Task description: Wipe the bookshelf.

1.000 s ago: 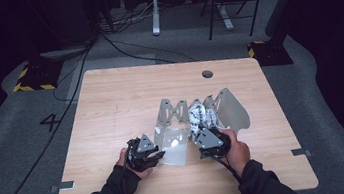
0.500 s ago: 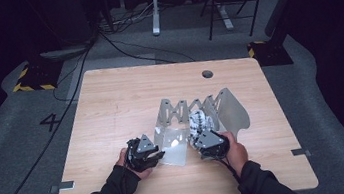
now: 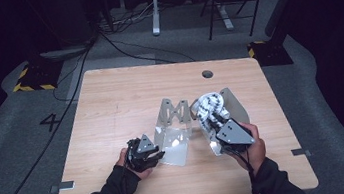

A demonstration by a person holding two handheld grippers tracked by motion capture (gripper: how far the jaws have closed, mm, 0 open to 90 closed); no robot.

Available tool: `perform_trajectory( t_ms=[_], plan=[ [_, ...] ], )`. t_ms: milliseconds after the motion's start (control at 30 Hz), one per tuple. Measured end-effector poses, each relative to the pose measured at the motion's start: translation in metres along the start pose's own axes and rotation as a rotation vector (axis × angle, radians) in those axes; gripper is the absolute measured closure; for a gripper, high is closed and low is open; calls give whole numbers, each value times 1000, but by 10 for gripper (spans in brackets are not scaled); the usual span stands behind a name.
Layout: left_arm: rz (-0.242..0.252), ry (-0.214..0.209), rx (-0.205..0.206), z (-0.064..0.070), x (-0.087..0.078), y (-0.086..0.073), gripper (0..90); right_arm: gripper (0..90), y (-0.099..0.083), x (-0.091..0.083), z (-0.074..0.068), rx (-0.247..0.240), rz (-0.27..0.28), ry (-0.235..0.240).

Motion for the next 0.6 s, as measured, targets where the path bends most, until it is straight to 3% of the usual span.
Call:
perform_trajectory(
  t_ms=[100,267,467,600],
  plan=[
    [-1,-1,1,0,0,0,702,771,3,-3,0,-5,12,-3],
    [-1,1,-2,0,0,0,701,771,-4,10,-15,-20,-12,43],
    [-4,1,-2,0,1,0,699,771,-23,35,-49,-57,-87,143],
    [-5,4,4,-1,0,0,699,771,-41,43,-63,-98,-160,194]
  ],
)
Point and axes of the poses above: each handheld gripper's, and its own axes: x roughly forward along the jaws, y roughly out of its top, z roughly to its right, the point moved 5 cm from there along x, roughly forward along the jaws, and after that the axes turned 7 degrees about z, right-handed, at the moved point
